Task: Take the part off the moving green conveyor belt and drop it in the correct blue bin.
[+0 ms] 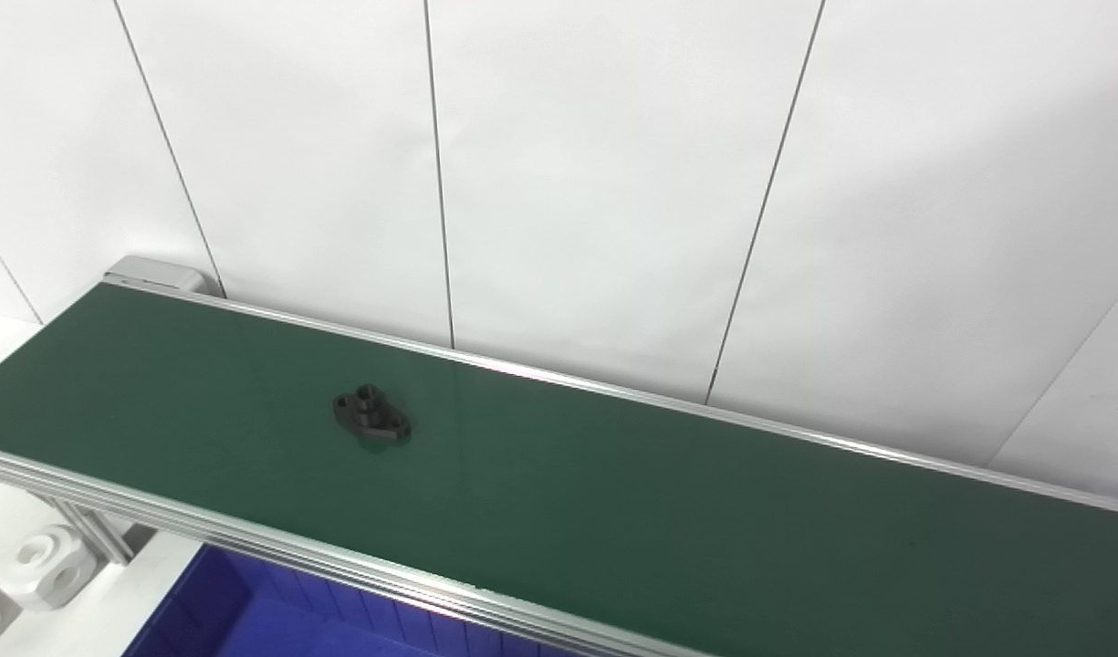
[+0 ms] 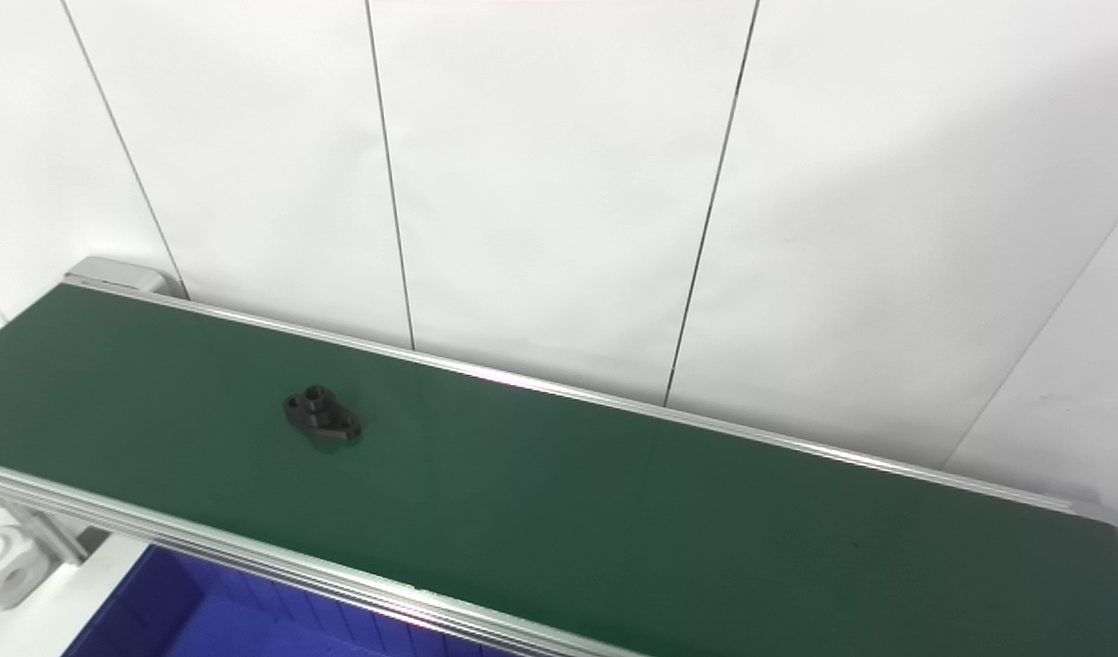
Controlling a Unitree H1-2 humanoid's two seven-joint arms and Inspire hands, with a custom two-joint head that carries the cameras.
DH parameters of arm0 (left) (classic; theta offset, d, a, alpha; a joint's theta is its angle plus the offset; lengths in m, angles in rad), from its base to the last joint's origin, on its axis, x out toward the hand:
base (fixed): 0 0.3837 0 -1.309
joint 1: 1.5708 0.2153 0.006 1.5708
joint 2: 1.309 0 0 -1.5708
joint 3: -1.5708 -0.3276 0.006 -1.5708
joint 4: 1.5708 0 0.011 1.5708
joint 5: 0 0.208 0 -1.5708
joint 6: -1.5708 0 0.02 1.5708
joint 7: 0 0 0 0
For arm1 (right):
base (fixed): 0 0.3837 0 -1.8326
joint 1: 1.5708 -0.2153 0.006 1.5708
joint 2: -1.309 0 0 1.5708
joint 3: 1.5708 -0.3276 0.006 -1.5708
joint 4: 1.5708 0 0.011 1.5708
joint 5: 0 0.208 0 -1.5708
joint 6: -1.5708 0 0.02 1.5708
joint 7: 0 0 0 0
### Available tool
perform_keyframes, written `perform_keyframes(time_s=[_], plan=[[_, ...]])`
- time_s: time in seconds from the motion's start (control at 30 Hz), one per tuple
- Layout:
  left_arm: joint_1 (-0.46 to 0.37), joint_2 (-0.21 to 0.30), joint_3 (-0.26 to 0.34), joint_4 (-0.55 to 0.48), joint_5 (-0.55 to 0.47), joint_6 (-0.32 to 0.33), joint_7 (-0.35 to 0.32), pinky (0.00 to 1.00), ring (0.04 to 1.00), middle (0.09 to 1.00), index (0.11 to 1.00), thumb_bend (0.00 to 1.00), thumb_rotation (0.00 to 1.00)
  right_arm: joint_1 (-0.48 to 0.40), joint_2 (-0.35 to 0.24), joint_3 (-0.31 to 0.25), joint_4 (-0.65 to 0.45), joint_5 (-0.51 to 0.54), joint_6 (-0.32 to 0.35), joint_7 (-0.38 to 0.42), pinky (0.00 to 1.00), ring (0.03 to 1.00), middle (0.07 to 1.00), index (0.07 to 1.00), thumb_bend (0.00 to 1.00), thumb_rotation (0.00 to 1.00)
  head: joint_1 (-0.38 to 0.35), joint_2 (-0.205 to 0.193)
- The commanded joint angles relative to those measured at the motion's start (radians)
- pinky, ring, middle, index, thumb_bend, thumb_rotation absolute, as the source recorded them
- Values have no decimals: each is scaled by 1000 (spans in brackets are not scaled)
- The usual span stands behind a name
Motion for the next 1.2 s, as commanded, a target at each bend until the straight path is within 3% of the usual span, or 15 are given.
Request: perform_keyframes(time_s=[0.0, 0.3, 0.6, 0.83, 1.0, 1.07, 1.17], plan=[[-9, 18, -9, -29, 6, -29, 34, 668, 751, 780, 767, 899, 482, 6, -7, 4, -36, 13, -61, -23, 661, 827, 897, 970, 731, 375, 0, 5], [-11, 30, -36, -39, -8, -29, 57, 674, 757, 782, 769, 895, 469, 25, -10, 5, -77, 22, -61, -33, 706, 854, 913, 970, 727, 352, -9, 20], [-3, 40, -29, -58, -7, -29, 63, 670, 757, 784, 767, 907, 474, 45, -1, 12, -145, -2, -61, -69, 733, 862, 915, 946, 719, 360, -109, 67], [1, 49, -18, -72, -28, -29, 46, 668, 760, 790, 773, 912, 471, 54, 10, 22, -190, -7, -61, -93, 680, 820, 884, 917, 726, 392, -209, 113], [3, 57, -15, -82, -31, -29, 44, 682, 776, 803, 785, 914, 475, 52, 15, 31, -212, -6, -61, -106, 650, 791, 865, 900, 728, 396, -237, 143], [6, 60, -10, -95, -33, -29, 42, 684, 776, 805, 790, 918, 474, 56, 23, 21, -244, -7, -60, -96, 655, 795, 862, 893, 729, 394, -253, 185], [14, 62, 3, -115, -44, -29, 24, 694, 783, 813, 802, 919, 470, 67, 36, 3, -307, -10, -49, -75, 671, 816, 874, 892, 738, 400, -261, 204]])
